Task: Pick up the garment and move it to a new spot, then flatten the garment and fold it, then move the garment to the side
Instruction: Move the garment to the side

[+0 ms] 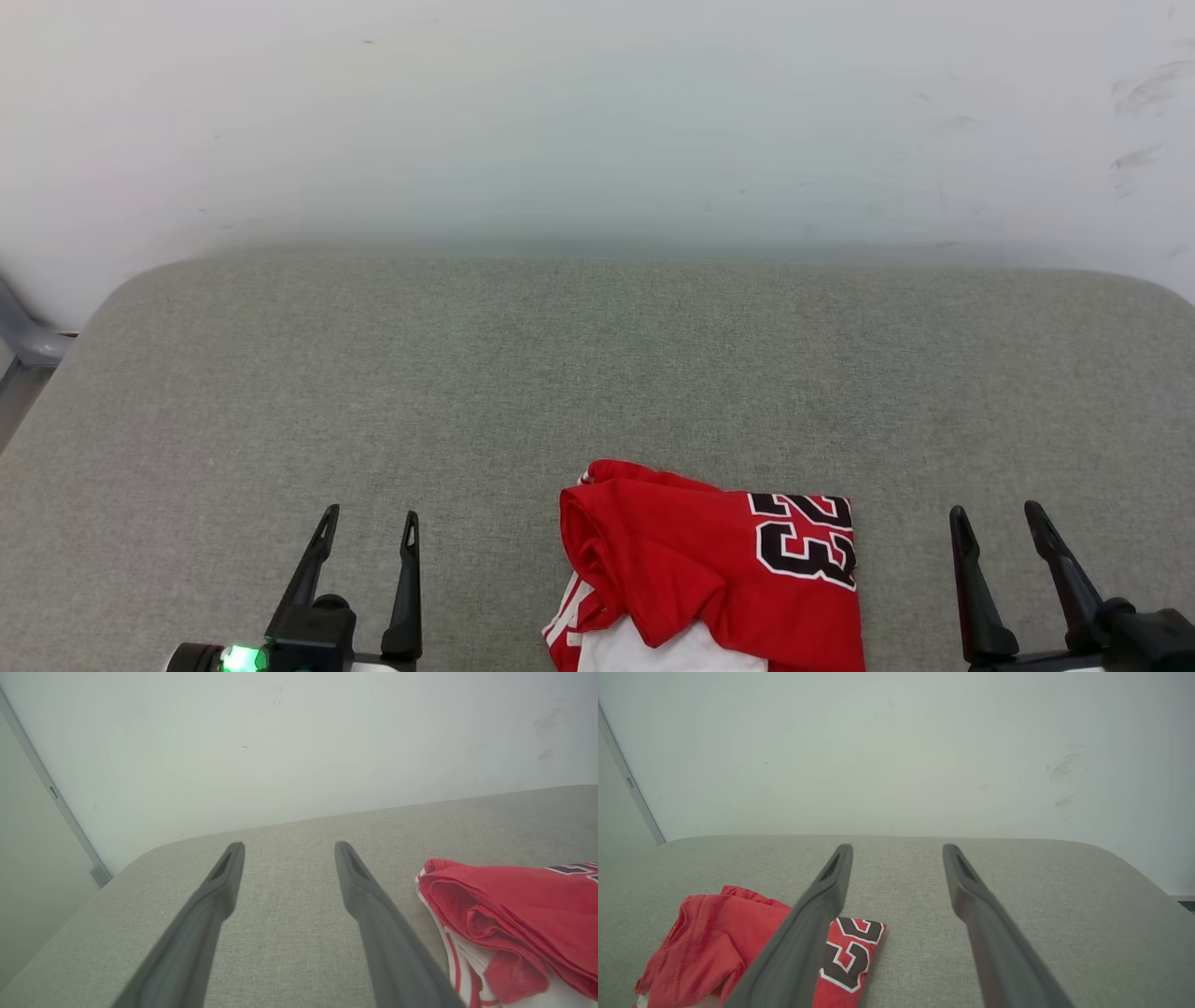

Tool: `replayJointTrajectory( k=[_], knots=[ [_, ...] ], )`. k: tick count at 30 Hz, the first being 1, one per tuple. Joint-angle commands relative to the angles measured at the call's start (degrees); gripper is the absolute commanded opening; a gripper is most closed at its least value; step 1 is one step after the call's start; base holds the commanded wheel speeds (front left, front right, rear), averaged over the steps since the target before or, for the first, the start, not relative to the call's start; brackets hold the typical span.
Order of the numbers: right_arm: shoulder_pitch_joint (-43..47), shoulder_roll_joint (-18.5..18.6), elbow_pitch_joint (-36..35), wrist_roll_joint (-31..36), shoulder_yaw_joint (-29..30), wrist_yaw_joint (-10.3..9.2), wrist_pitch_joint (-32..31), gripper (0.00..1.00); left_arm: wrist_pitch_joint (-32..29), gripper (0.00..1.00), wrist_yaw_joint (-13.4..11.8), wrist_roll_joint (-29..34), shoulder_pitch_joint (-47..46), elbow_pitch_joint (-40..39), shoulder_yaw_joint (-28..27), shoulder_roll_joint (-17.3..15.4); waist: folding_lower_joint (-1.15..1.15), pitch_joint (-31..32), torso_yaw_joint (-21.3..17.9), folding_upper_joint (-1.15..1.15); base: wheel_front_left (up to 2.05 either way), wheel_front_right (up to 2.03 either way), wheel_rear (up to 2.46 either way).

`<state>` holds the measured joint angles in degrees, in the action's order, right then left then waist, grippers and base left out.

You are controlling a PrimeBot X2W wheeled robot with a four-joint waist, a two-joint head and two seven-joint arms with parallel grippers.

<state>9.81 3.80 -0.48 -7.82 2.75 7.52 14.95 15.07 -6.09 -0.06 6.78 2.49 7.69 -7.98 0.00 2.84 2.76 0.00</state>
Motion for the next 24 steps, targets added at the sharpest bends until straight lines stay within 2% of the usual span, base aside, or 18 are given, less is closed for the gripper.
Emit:
replayJointTrajectory(
  k=[1, 15, 21, 24],
  knots=[
    [1.09, -0.33, -0.32, 0.32, 0.01, -0.07, 0.3, 1.0, 0.12, 1.0, -0.15, -0.04, 0.53, 0.11, 0.21, -0.15, 0.0, -0.02, 0.07, 0.0, 0.0, 0.0, 0.0],
    [-0.86, -0.59, -0.79, 0.94, 1.66, -0.07, 0.25, 1.0, 0.12, 1.0, -0.36, -0.45, 0.0, 0.12, 0.61, -0.54, 0.0, -0.54, 0.9, 0.0, 0.0, 0.0, 0.0],
    [-7.07, 2.99, -1.55, -0.7, 3.57, -0.06, 0.24, 1.0, 0.12, 1.0, -0.5, -0.56, -0.55, 0.06, 0.84, -0.37, 0.0, -0.73, 1.62, 0.0, 0.0, 0.0, 0.0],
    [-11.86, 5.85, -1.39, -2.83, 2.94, -0.06, -2.87, 1.0, 0.12, 1.0, -0.52, -0.69, -0.72, 0.06, 0.88, -0.37, 0.0, -0.99, 2.06, 0.0, 0.0, 0.0, 0.0]
  ],
)
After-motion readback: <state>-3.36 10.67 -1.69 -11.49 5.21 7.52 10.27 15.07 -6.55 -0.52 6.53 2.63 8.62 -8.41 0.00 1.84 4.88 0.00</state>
